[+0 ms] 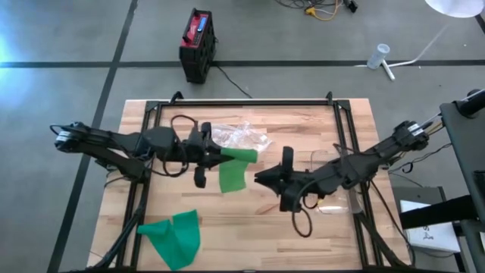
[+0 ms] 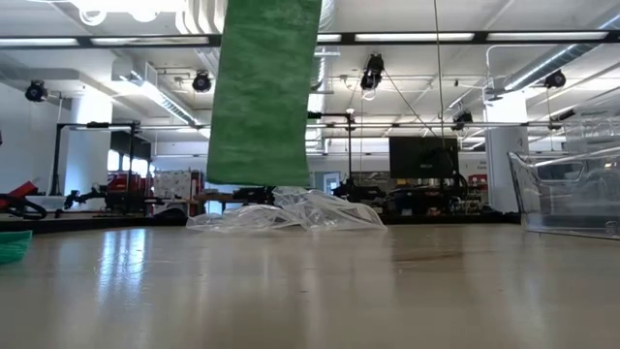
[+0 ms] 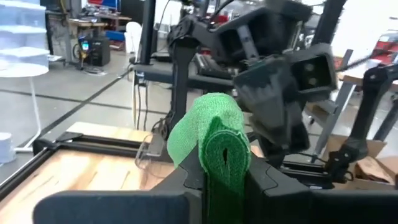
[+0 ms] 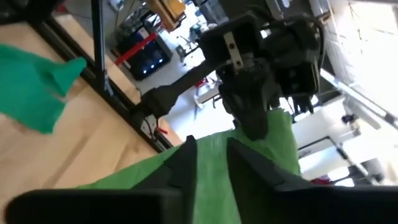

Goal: Roll bandage
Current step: Roll the green bandage

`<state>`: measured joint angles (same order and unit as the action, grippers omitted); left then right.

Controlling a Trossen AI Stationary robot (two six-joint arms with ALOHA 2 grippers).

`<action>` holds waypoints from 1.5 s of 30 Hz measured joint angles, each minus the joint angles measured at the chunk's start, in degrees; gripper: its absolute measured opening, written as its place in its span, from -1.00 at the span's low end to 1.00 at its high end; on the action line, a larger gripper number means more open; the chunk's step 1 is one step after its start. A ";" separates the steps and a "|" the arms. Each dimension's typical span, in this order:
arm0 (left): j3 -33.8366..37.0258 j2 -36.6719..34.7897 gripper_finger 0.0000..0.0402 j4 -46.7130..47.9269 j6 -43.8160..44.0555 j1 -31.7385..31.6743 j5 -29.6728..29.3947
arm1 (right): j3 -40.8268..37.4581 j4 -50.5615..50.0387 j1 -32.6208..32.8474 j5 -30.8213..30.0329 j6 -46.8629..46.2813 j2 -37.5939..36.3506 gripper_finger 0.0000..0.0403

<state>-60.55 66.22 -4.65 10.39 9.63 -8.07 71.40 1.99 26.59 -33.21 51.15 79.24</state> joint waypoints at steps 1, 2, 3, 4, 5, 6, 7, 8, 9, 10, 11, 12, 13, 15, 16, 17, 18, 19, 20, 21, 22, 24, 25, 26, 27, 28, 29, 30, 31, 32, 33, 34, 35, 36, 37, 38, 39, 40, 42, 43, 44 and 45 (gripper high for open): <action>0.00 0.40 -0.84 -0.04 -0.01 0.00 -0.01 | 0.09 0.01 -0.03 -0.01 1.15 0.33 -0.56; 0.00 0.84 -0.85 -0.19 -0.02 0.00 -0.01 | 0.13 0.18 -0.14 -0.13 2.28 0.49 -0.49; 0.00 1.21 -0.85 -0.34 -0.02 0.07 0.00 | 0.13 0.33 -0.32 -0.31 3.53 0.64 -0.43; 0.06 1.59 -0.85 -0.36 0.02 0.09 0.31 | 0.13 0.65 -0.49 -0.60 4.65 0.89 -0.37; 0.07 1.94 -0.84 -0.68 0.18 0.09 0.85 | 0.13 1.20 -0.75 -1.21 5.91 1.25 -0.32; 0.07 2.20 -0.83 -1.05 0.49 0.09 1.26 | 0.13 2.00 -1.00 -2.28 7.21 1.64 -0.28; 0.07 2.55 -0.82 -1.22 0.78 0.10 1.36 | 0.13 2.80 -1.18 -3.44 8.52 1.99 -0.25; 0.07 2.86 -0.82 -1.52 0.97 0.11 1.45 | 0.13 3.66 -1.54 -4.49 9.60 2.27 -0.22; 0.07 3.11 -0.81 -1.72 1.15 0.11 1.49 | 0.13 4.24 -1.90 -4.94 10.36 2.35 -0.20; 0.07 3.36 -0.81 -1.99 1.34 0.20 1.60 | 0.13 4.33 -2.18 -5.42 10.98 2.35 -0.18; 0.07 3.60 -0.81 -2.47 1.63 0.34 1.82 | 0.13 4.38 -2.42 -5.84 11.35 2.32 -0.18; 0.07 3.70 -0.81 -2.86 1.93 0.42 2.16 | 0.13 4.38 -2.68 -6.14 11.48 2.33 -0.17; 0.07 3.71 -0.81 -2.92 2.34 0.44 2.52 | 0.13 4.36 -2.89 -6.46 11.51 2.39 -0.17; 0.07 3.71 -0.83 -2.91 3.01 0.50 2.73 | 0.13 4.36 -3.02 -6.97 11.70 2.39 -0.19; 0.07 3.66 -0.83 -2.92 3.60 0.50 2.79 | 0.13 4.36 -3.02 -7.07 11.80 2.39 -0.20; 0.07 3.52 -0.83 -2.90 4.25 0.50 2.79 | 0.14 4.38 -2.99 -7.11 11.94 2.39 -0.22; 0.07 3.35 -0.83 -2.87 4.87 0.50 2.81 | 0.20 4.39 -2.99 -7.11 12.17 2.39 -0.23; 0.07 3.20 -0.83 -2.90 5.31 0.51 2.86 | 0.22 4.51 -2.99 -7.09 12.73 2.39 -0.24; 0.07 3.14 -0.83 -2.92 5.70 0.55 2.94 | 0.22 4.56 -2.99 -7.09 13.09 2.39 -0.25; 0.07 3.10 -0.82 -3.00 5.95 0.55 2.96 | 0.22 4.58 -2.99 -7.11 13.56 2.39 -0.26; 0.07 3.10 -0.82 -3.14 6.42 0.56 2.96 | 0.22 4.53 -2.99 -7.14 14.16 2.39 -0.27; 0.07 3.10 -0.82 -3.40 6.81 0.63 2.98 | 0.22 4.55 -3.04 -7.28 14.80 2.39 -0.28; 0.07 3.10 -0.82 -3.49 6.83 0.66 2.96 | 0.22 4.56 -3.18 -7.26 15.14 2.39 -0.28; 0.07 3.10 -0.82 -3.53 6.86 0.66 2.96 | 0.22 4.54 -3.23 -7.28 15.41 2.39 -0.28; 0.07 3.10 -0.82 -3.53 6.84 0.66 2.99 | 0.22 4.54 -3.33 -7.26 15.42 2.39 -0.28; 0.07 3.10 -0.82 -3.59 6.81 0.67 3.09 | 0.25 4.53 -3.34 -7.28 15.35 2.39 -0.27; 0.07 3.08 -0.82 -3.75 6.82 0.68 3.46 | 0.34 4.52 -3.37 -7.28 15.29 2.39 -0.26; 0.01 2.97 -0.82 -3.80 6.82 0.68 3.80 | 0.42 4.52 -3.44 -7.22 15.22 2.39 -0.24; -0.14 2.86 -0.82 -3.78 6.82 0.68 4.06 | 0.50 4.69 -3.48 -7.11 15.18 2.39 -0.22; -0.32 2.80 -0.81 -3.78 6.82 0.68 4.21 | 0.59 4.90 -3.50 -7.09 15.20 2.39 -0.21; -0.42 2.76 -0.81 -3.84 6.82 0.68 4.28 | 0.71 5.00 -3.57 -7.09 15.19 2.39 -0.19; -0.47 2.75 -0.81 -3.89 6.82 0.68 4.30 | 0.82 4.98 -3.60 -7.12 15.18 2.39 -0.18; -0.48 2.75 -0.81 -3.92 6.82 0.68 4.30 | 0.92 4.91 -3.63 -7.19 15.15 2.39 -0.17; -0.50 2.75 -0.81 -3.92 6.82 0.68 4.32 | 0.99 4.85 -3.64 -7.19 15.13 2.39 -0.16; -0.50 2.75 -0.81 -3.95 6.80 0.70 4.39 | 1.03 4.75 -3.66 -7.15 15.15 2.39 -0.15; -0.50 2.75 -0.82 -4.05 6.80 0.70 4.43 | 1.09 4.78 -3.70 -7.08 15.13 2.39 -0.15; -0.50 2.75 -0.82 -4.15 6.79 0.70 4.43 | 1.09 4.78 -3.74 -7.00 15.13 2.39 -0.15; -0.50 2.75 -0.82 -4.19 6.78 0.70 4.45 | 1.09 4.80 -3.76 -6.98 15.13 2.39 -0.15; -0.50 2.75 -0.81 -4.34 6.75 0.70 4.47 | 1.09 4.80 -3.76 -6.98 15.27 2.39 -0.17; -0.50 2.83 -0.81 -4.58 6.73 0.70 4.49 | 1.09 4.81 -3.76 -6.98 15.34 2.39 -0.17; -0.50 2.89 -0.80 -4.91 6.72 0.70 4.51 | 1.09 4.85 -3.79 -6.96 15.46 2.39 -0.18; -0.50 2.90 -0.80 -5.10 6.71 0.72 4.50 | 1.09 4.90 -3.85 -6.91 15.53 2.37 -0.19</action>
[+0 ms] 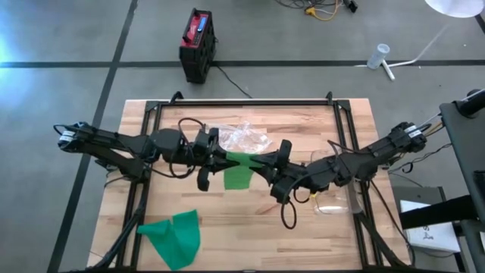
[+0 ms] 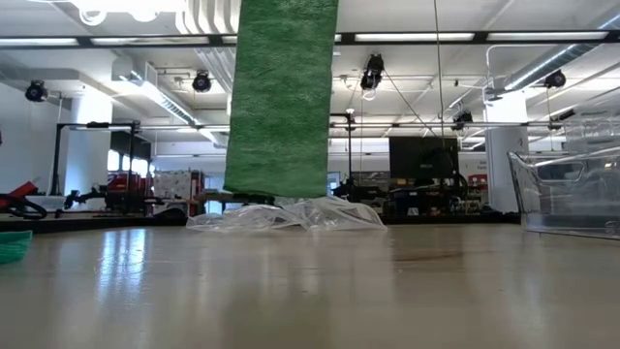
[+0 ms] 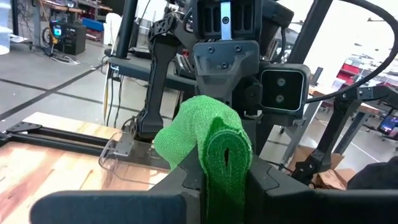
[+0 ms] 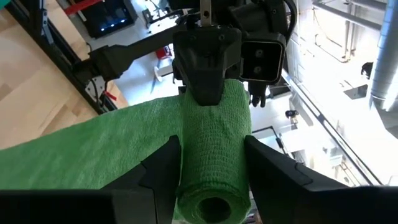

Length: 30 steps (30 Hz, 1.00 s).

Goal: Roll bandage
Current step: Roll the green bandage

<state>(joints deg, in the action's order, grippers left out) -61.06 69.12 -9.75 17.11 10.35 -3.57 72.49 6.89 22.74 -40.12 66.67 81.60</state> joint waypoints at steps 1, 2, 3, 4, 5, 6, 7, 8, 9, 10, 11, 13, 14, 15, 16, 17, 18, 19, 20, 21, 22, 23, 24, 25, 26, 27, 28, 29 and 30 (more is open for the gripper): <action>0.00 0.00 -0.80 -0.19 0.04 0.00 -0.01 | 0.00 0.07 -0.03 0.04 -0.02 0.00 -0.19; 0.00 0.00 -0.81 -0.29 0.11 0.00 -0.01 | 0.00 0.10 -0.13 0.11 0.00 0.00 -0.19; 0.00 0.00 -0.81 -0.30 0.17 0.00 -0.01 | 0.00 0.09 -0.16 0.40 0.00 -0.01 -0.19; 0.00 0.00 -0.81 -0.32 0.43 0.00 0.02 | 0.00 0.12 -0.20 0.78 0.00 -0.02 -0.19; 0.00 0.00 -0.81 -0.38 0.59 0.00 0.06 | 0.01 0.23 -0.28 1.16 0.00 -0.04 -0.19; 0.00 0.00 -0.81 -0.64 0.84 0.00 0.04 | 0.14 0.26 -0.37 1.22 0.12 -0.04 -0.19; 0.00 0.00 -0.81 -0.86 0.91 0.00 0.04 | 0.23 0.33 -0.48 1.36 0.51 -0.04 -0.20; 0.00 0.00 -0.80 -1.00 0.85 0.00 0.01 | 0.24 0.36 -0.77 1.51 1.40 -0.04 -0.20; 0.00 0.00 -0.80 -1.03 0.52 -0.01 -0.05 | 0.24 0.33 -1.07 1.53 2.23 -0.04 -0.21; 0.00 0.00 -0.79 -1.03 0.06 -0.02 -0.12 | 0.24 0.33 -1.35 1.56 2.72 -0.04 -0.22; 0.00 0.00 -0.79 -1.03 -0.28 -0.02 -0.25 | 0.24 0.42 -1.64 1.58 2.93 -0.04 -0.24; 0.00 0.00 -0.79 -1.19 -0.94 -0.02 -0.34 | 0.24 0.73 -2.01 1.77 2.89 -0.04 -0.27; 0.00 0.00 -0.79 -1.19 -1.11 -0.02 -0.34 | 0.24 0.74 -2.11 1.83 2.92 -0.04 -0.28; 0.00 0.00 -0.79 -1.19 -1.34 -0.02 -0.34 | 0.24 0.73 -2.12 1.83 2.97 -0.04 -0.30; 0.00 0.00 -0.79 -1.19 -1.51 -0.02 -0.32 | 0.24 0.73 -2.13 1.81 2.99 -0.04 -0.33; 0.00 0.00 -0.79 -1.21 -1.73 -0.02 -0.31 | 0.24 0.72 -2.21 1.79 2.99 -0.04 -0.35; 0.00 0.00 -0.79 -1.31 -2.02 -0.02 -0.31 | 0.24 0.73 -2.32 1.78 2.99 -0.04 -0.38; 0.00 0.00 -0.79 -1.43 -2.27 -0.02 -0.32 | 0.24 0.75 -2.38 1.71 2.99 -0.04 -0.42; 0.00 0.00 -0.79 -1.58 -2.63 -0.02 -0.34 | 0.24 0.77 -2.43 1.57 2.99 -0.04 -0.47; 0.00 0.00 -0.79 -1.63 -3.15 -0.03 -0.34 | 0.24 0.79 -2.49 1.55 2.99 -0.04 -0.52; 0.00 0.00 -0.79 -1.67 -4.35 -0.07 -0.36 | 0.24 0.90 -2.51 1.53 2.99 -0.04 -0.59; 0.00 0.00 -0.79 -1.68 -6.68 -0.11 -0.32 | 0.24 1.13 -2.51 1.50 2.99 -0.04 -0.65; 0.00 0.00 -0.78 -1.69 -9.75 -0.11 -0.37 | 0.24 1.26 -2.51 1.49 2.99 -0.02 -0.73; 0.00 0.00 -0.76 -1.73 -12.56 -0.11 -0.75 | 0.22 1.47 -2.51 1.24 2.97 -0.01 -0.80; -0.01 -0.03 -0.74 -1.90 -14.94 -0.11 -1.53 | 0.21 1.83 -2.51 0.64 2.97 0.00 -0.86; -0.03 -0.19 -0.71 -2.10 -17.63 -0.11 -2.52 | 0.20 2.43 -2.51 -0.22 2.99 0.02 -0.88; -0.07 -0.40 -0.67 -2.24 -20.51 -0.11 -3.71 | 0.20 3.11 -2.54 -1.16 2.95 0.07 -0.88; -0.09 -0.71 -0.63 -2.17 -23.60 -0.10 -5.34 | 0.22 3.44 -2.58 -1.79 2.63 0.09 -0.88; -0.09 -1.11 -0.58 -1.88 -26.70 -0.04 -7.10 | 0.41 3.39 -2.66 -2.16 1.79 0.13 -0.88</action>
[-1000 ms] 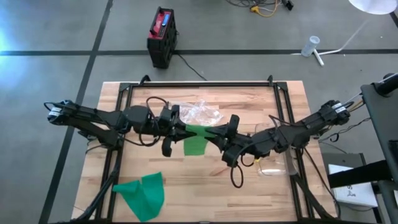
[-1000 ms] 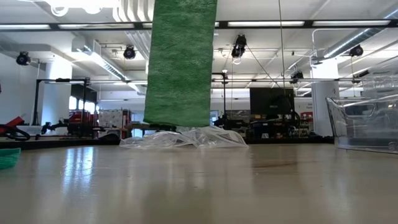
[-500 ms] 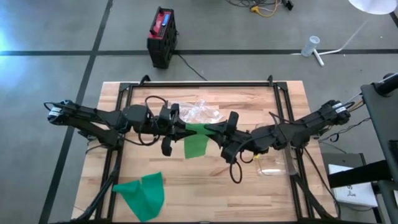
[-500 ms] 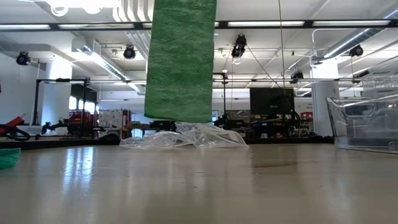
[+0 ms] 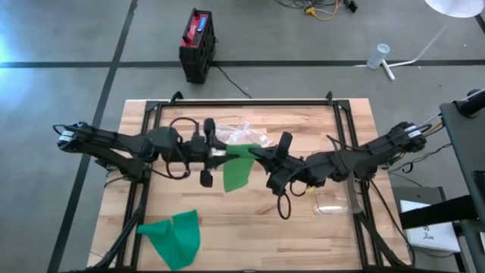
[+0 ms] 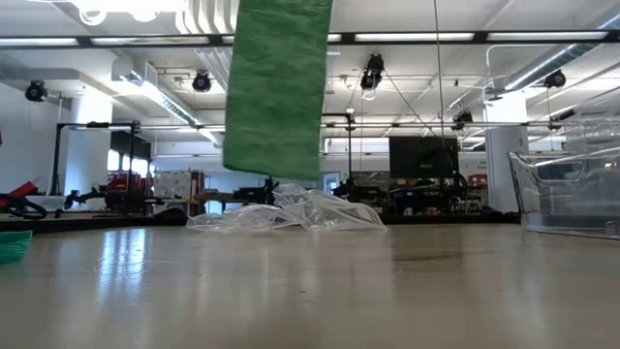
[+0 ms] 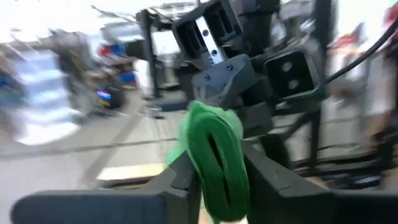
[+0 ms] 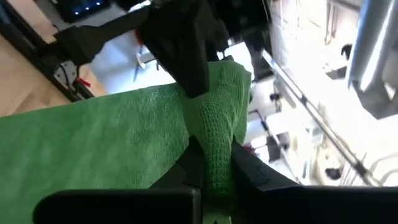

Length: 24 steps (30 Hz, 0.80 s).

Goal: Roll bandage
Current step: Roll the green bandage

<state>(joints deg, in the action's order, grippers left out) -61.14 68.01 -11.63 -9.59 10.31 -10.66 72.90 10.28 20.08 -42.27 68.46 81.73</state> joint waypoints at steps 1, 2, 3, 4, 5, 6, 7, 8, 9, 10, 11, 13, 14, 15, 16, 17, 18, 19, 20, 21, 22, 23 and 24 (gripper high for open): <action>0.00 -0.48 -0.53 0.30 -2.75 0.04 -1.78 | 0.42 -0.18 -0.02 -0.20 -1.07 0.05 -0.88; 0.00 -0.87 -0.48 0.22 -4.78 0.04 -3.16 | 0.96 -0.22 -0.08 -0.32 -2.20 0.02 -0.88; 0.00 -1.37 -0.43 0.19 -6.24 -0.01 -3.92 | 1.52 -0.41 -0.09 -0.38 -3.25 -0.13 -0.88; 0.00 -1.80 -0.38 0.13 -6.91 -0.29 -4.09 | 2.07 -0.73 -0.08 -0.50 -4.05 -0.34 -0.88; 0.00 -2.23 -0.32 0.16 -7.03 -0.46 -4.06 | 2.68 -1.15 -0.07 -0.77 -4.82 -0.54 -0.87; 0.00 -2.49 -0.27 0.36 -7.08 -0.59 -4.05 | 3.25 -1.61 -0.15 -0.97 -5.68 -0.71 -0.87; -0.02 -2.64 -0.22 0.92 -7.12 -0.62 -4.19 | 3.89 -2.41 -0.33 -0.84 -6.46 -0.87 -0.86; -0.02 -2.67 -0.17 1.71 -7.25 -0.70 -4.47 | 4.50 -3.52 -0.44 -0.46 -7.62 -0.92 -0.86; 0.01 -2.57 -0.13 2.49 -7.38 -0.78 -4.73 | 5.01 -4.68 -0.60 -0.15 -8.94 -0.92 -0.86; 0.13 -2.47 -0.09 3.18 -7.66 -0.97 -4.93 | 5.40 -5.63 -0.80 0.10 -10.30 -0.92 -0.86; 0.39 -2.40 -0.06 3.65 -8.01 -1.22 -4.96 | 5.68 -6.21 -0.93 0.38 -11.63 -0.92 -0.87; 0.45 -1.41 -0.01 2.91 -8.02 -2.04 -5.05 | 6.04 -6.95 -1.07 0.44 -14.55 -0.92 -0.87; 0.46 -1.15 0.00 3.17 -7.87 -2.46 -5.08 | 6.17 -7.13 -1.07 0.28 -15.99 -0.92 -0.87; 0.57 -0.78 0.01 3.48 -7.44 -2.90 -5.12 | 6.21 -7.21 -1.07 0.02 -17.06 -0.92 -0.87; 0.57 -0.22 0.00 3.10 -6.95 -3.40 -5.18 | 6.21 -7.23 -1.07 -0.03 -18.10 -0.92 -0.86; 0.57 0.31 -0.01 2.40 -6.43 -3.87 -5.24 | 6.21 -7.27 -1.07 -0.02 -18.96 -0.92 -0.85; 0.61 0.75 -0.04 2.07 -6.01 -4.26 -5.26 | 6.21 -7.31 -1.07 -0.02 -19.64 -0.92 -0.85; 0.75 1.31 -0.10 1.29 -5.88 -4.46 -5.33 | 6.21 -7.33 -1.05 -0.03 -20.19 -0.92 -0.85; 0.79 1.88 -0.18 0.83 -5.72 -4.52 -5.36 | 6.21 -7.49 -1.05 -0.03 -20.71 -0.92 -0.85; 0.82 2.43 -0.28 0.61 -5.38 -4.53 -5.34 | 6.23 -7.94 -1.05 -0.04 -21.02 -0.92 -0.86; 0.83 3.09 -0.41 0.16 -4.44 -4.52 -4.98 | 6.23 -8.45 -1.05 -0.30 -21.25 -0.94 -0.87; 0.83 3.47 -0.56 -0.28 -3.18 -4.51 -3.53 | 6.23 -8.78 -1.05 -0.88 -21.68 -0.94 -0.87; 0.88 3.71 -0.74 -0.18 -1.98 -4.51 -1.45 | 6.23 -8.79 -1.05 -1.66 -22.02 -0.92 -0.87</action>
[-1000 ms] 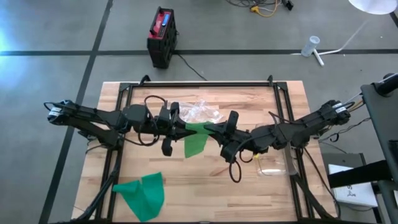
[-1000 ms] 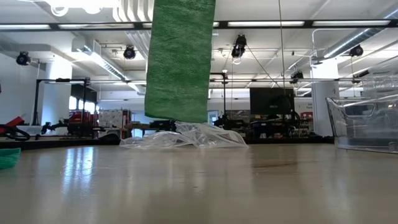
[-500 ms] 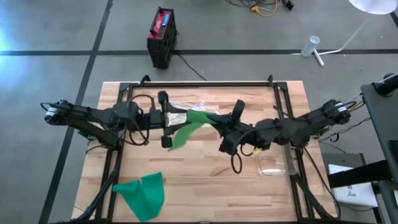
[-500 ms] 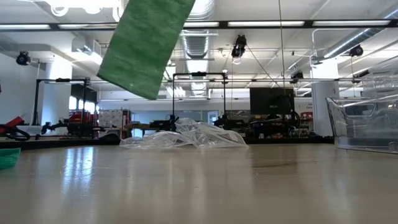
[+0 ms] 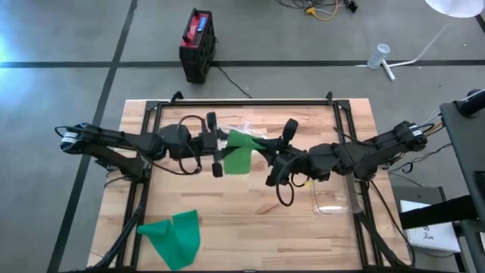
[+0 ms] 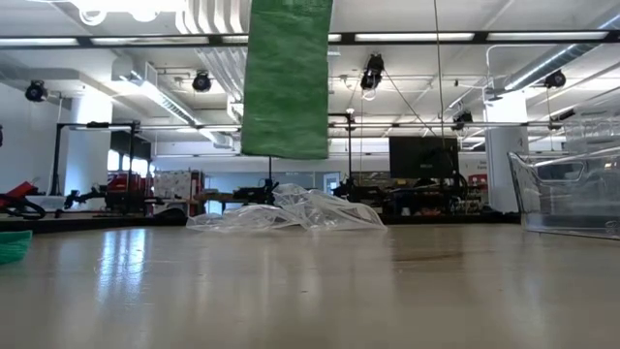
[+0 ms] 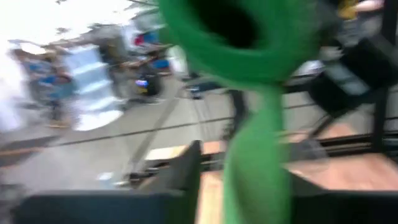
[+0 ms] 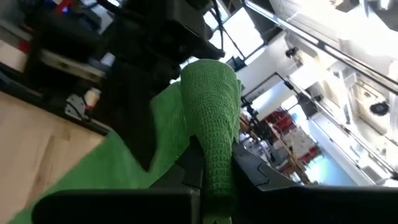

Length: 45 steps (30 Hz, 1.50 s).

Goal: Roll bandage
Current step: Roll the green bandage

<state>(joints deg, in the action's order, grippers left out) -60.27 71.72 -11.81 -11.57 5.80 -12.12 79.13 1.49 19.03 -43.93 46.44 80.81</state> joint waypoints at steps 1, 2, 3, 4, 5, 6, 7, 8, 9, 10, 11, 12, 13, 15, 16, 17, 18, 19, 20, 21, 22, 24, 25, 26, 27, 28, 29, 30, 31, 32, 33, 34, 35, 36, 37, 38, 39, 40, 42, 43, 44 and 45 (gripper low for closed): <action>0.04 0.27 -0.87 -0.17 1.17 0.00 1.73 | 0.00 -0.10 0.04 -0.75 -0.17 -0.13 -0.87; 0.04 0.35 -0.92 -0.56 2.14 0.00 3.00 | 0.00 -0.31 0.04 -1.14 -0.40 -0.41 -0.86; 0.04 0.41 -0.93 -0.31 2.21 0.02 3.40 | 0.03 -0.34 0.04 -1.15 -0.83 -0.74 -0.86; 0.04 0.58 -0.94 0.01 2.06 0.02 3.23 | 0.32 -0.89 0.04 -1.16 -1.57 -1.21 -0.86; 0.20 0.71 -0.95 -0.10 1.99 0.02 2.76 | 0.78 -2.09 0.04 -1.11 -2.44 -1.74 -0.87; 0.72 0.82 -0.98 -0.11 1.98 -0.05 2.61 | 1.48 -3.55 0.04 -1.15 -3.80 -2.07 -0.87; 1.44 0.95 -0.99 -0.32 1.95 -0.09 2.67 | 2.35 -4.92 0.01 -1.08 -5.27 -2.51 -0.88; 2.41 1.04 -0.99 -1.26 1.94 -0.18 2.94 | 3.23 -6.85 -0.13 -1.05 -6.56 -2.93 -0.88; 3.71 1.10 -0.98 -2.43 1.90 -0.20 3.25 | 4.25 -9.29 -0.30 -0.90 -7.93 -3.28 -0.87; 5.05 1.10 -0.98 -3.79 1.90 -0.20 3.33 | 5.32 -11.23 -0.57 -0.46 -9.43 -3.59 -0.86; 6.49 1.10 -0.99 -5.54 1.94 -0.19 3.55 | 6.34 -13.35 -0.87 0.47 -11.18 -3.89 -0.86; 8.08 1.10 -0.99 -7.58 2.02 -0.19 3.58 | 7.10 -15.33 -1.27 1.71 -13.00 -4.30 -0.85; 9.63 1.08 -1.00 -9.47 2.03 -0.29 3.60 | 7.71 -16.83 -1.74 3.72 -14.78 -4.80 -0.85; 12.54 1.10 -0.99 -14.10 1.90 -0.54 3.59 | 8.58 -17.90 -2.92 8.28 -17.71 -5.71 -0.86; 13.92 1.08 -1.00 -16.52 1.84 -0.59 3.58 | 8.80 -17.62 -3.54 10.90 -18.98 -6.25 -0.87; 15.14 1.10 -1.00 -19.23 1.84 -0.61 3.58 | 9.09 -17.42 -4.09 13.80 -20.17 -6.81 -0.88; 16.26 1.22 -1.00 -21.87 1.81 -0.61 3.59 | 9.61 -17.50 -4.67 16.64 -21.44 -7.26 -0.88; 17.24 1.23 -1.00 -23.41 1.81 -0.59 3.63 | 10.32 -17.40 -5.32 19.28 -22.83 -7.68 -0.88; 18.05 1.25 -0.99 -24.40 1.74 -0.57 3.66 | 11.00 -17.33 -5.85 21.25 -23.95 -8.08 -0.88; 18.58 1.27 -0.99 -24.88 1.52 -0.57 3.67 | 11.70 -17.72 -6.28 22.75 -25.02 -8.50 -0.88; 19.15 1.28 -1.00 -25.16 1.12 -0.57 3.72 | 12.46 -17.92 -6.60 23.66 -26.10 -8.78 -0.88; 20.08 1.27 -1.00 -25.30 1.02 -0.60 3.69 | 14.04 -18.03 -6.94 24.44 -26.76 -9.27 -0.87; 20.49 1.30 -0.99 -25.29 1.18 -0.61 3.67 | 14.89 -18.33 -7.05 24.45 -26.90 -9.46 -0.87; 20.67 1.53 -0.99 -25.29 1.30 -0.61 3.69 | 15.76 -18.33 -7.07 24.45 -26.59 -9.60 -0.87; 20.67 1.80 -0.99 -25.53 1.36 -0.61 3.69 | 16.38 -18.29 -7.08 24.44 -25.81 -9.86 -0.87; 20.67 1.90 -1.00 -25.65 1.27 -0.61 3.71 | 16.67 -18.36 -7.08 24.42 -24.92 -10.10 -0.88; 20.58 1.91 -1.00 -25.70 0.88 -0.61 3.71 | 16.85 -18.38 -7.08 24.40 -23.79 -10.18 -0.88; 20.32 1.92 -1.00 -25.70 0.04 -0.61 3.71 | 16.88 -18.64 -7.29 24.40 -22.24 -10.07 -0.88; 20.04 1.90 -0.99 -25.70 -1.18 -0.61 3.71 | 16.66 -19.09 -7.57 24.36 -20.75 -9.79 -0.88; 19.82 1.86 -0.99 -25.64 -2.44 -0.61 3.69 | 16.08 -19.31 -7.85 24.00 -19.69 -9.45 -0.88; 19.68 1.68 -0.98 -25.35 -3.70 -0.61 3.69 | 15.32 -19.37 -8.24 23.01 -19.28 -8.93 -0.88; 19.55 1.43 -0.97 -25.08 -5.13 -0.61 3.70 | 14.47 -19.18 -8.81 22.09 -18.61 -8.33 -0.88; 19.20 1.24 -0.96 -24.88 -6.53 -0.61 3.69 | 13.49 -18.95 -9.54 21.66 -18.04 -7.89 -0.88; 18.79 0.90 -0.96 -24.87 -7.73 -0.61 3.68 | 12.55 -18.71 -10.34 21.59 -17.37 -7.44 -0.88; 18.44 0.34 -0.96 -24.59 -8.80 -0.67 3.64 | 11.60 -18.07 -11.20 21.48 -17.17 -6.94 -0.88; 17.90 -0.30 -0.96 -23.55 -9.80 -0.71 3.18 | 10.69 -16.87 -11.94 21.41 -16.84 -6.41 -0.88; 17.25 -1.02 -0.95 -22.05 -10.64 -0.79 2.34 | 9.69 -15.76 -12.64 21.40 -16.39 -5.98 -0.88; 16.48 -1.74 -0.95 -19.99 -11.46 -1.02 1.59 | 8.55 -15.28 -13.29 21.37 -15.68 -5.55 -0.88; 14.72 -3.39 -0.95 -14.53 -12.46 -1.74 0.48 | 7.03 -13.65 -14.50 21.35 -14.56 -4.14 -0.88; 13.84 -4.16 -0.95 -11.55 -12.56 -2.38 0.40 | 6.33 -13.03 -14.93 21.41 -13.84 -3.61 -0.88; 12.97 -4.86 -0.95 -8.75 -12.57 -3.07 0.42 | 5.59 -12.94 -15.34 21.45 -13.53 -3.41 -0.88; 12.23 -5.48 -0.93 -6.88 -12.50 -3.90 0.58 | 5.20 -12.46 -15.78 21.74 -13.34 -3.06 -0.88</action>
<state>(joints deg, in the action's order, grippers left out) -48.04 66.23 -18.69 -24.08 1.90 -11.53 84.33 -10.96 3.24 -22.19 33.10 77.75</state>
